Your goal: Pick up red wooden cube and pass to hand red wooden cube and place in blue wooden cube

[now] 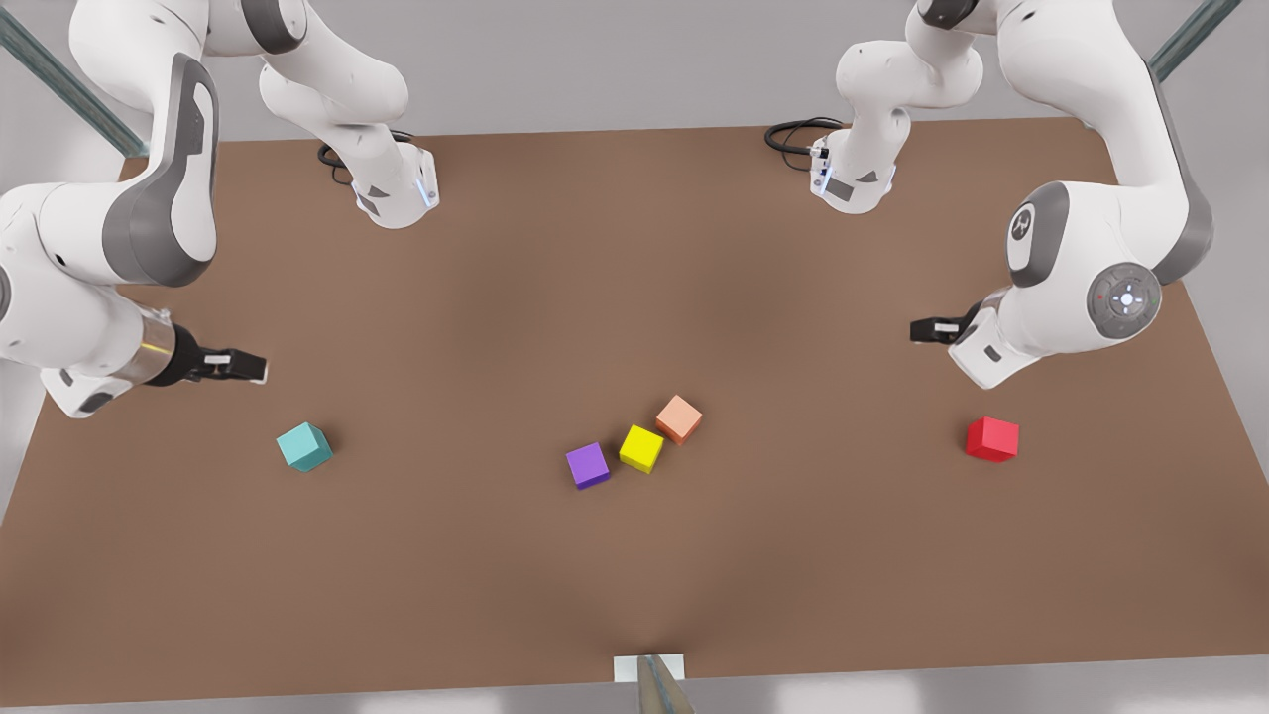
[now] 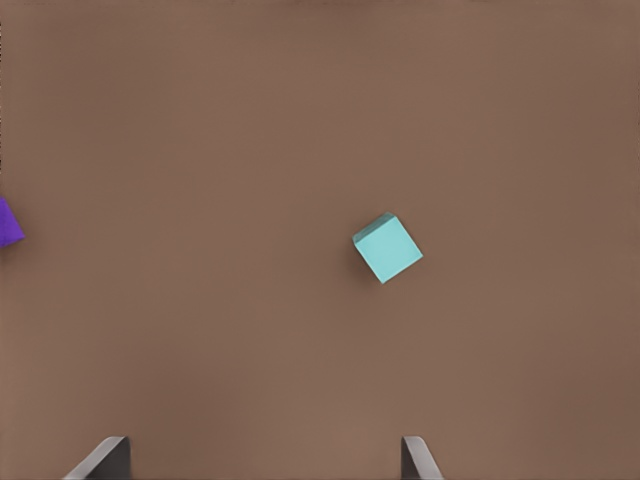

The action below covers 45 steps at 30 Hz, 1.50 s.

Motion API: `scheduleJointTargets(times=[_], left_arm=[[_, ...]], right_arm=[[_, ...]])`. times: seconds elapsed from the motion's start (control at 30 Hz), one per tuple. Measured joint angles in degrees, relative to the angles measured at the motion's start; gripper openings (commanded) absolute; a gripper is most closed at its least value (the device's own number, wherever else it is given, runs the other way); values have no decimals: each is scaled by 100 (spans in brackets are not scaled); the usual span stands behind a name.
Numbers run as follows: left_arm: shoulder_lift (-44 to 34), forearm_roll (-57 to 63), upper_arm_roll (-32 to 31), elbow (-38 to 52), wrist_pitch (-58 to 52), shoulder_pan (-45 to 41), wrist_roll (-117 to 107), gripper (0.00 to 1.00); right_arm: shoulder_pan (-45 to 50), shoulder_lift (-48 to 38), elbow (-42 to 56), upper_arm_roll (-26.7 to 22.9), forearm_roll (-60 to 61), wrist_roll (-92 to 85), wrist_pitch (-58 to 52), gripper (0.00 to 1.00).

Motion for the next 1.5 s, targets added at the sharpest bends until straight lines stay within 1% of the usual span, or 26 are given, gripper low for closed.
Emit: scheduleJointTargets(times=[0.07,0.13,0.2,0.27,0.33,0.43,0.5,0.63,0.83,1.1,1.5], left_arm=[[4,-7,19,-12,86,-4,-6,100],[226,-14,229,-8,223,-6,60,100],[874,-5,468,105,542,209,260,100],[1716,0,564,659,857,662,594,100],[2033,-3,791,790,1195,855,1028,100],[2135,-21,1100,316,1905,902,1764,100],[2153,-27,1165,-58,2357,890,2225,100],[2229,-18,1191,-520,3190,896,3048,100],[2429,-35,1189,-706,3991,882,3954,100],[2690,-57,1185,-768,4373,905,4437,100],[2974,-71,1185,-812,4467,940,4631,100]], right_arm=[[1,2,-6,6,9,10,102,100],[3,9,-13,7,15,20,176,100],[9,11,-19,7,18,28,228,100],[10,20,-25,8,22,35,266,100],[10,26,-26,8,22,42,296,100],[10,27,-27,7,29,51,338,100],[10,27,-28,8,28,56,355,100],[13,22,-31,10,22,66,379,100],[-141,-46,-29,-36,61,83,383,100],[-209,-111,-21,-37,102,115,354,100],[-188,-59,-44,-2,152,138,361,100]])
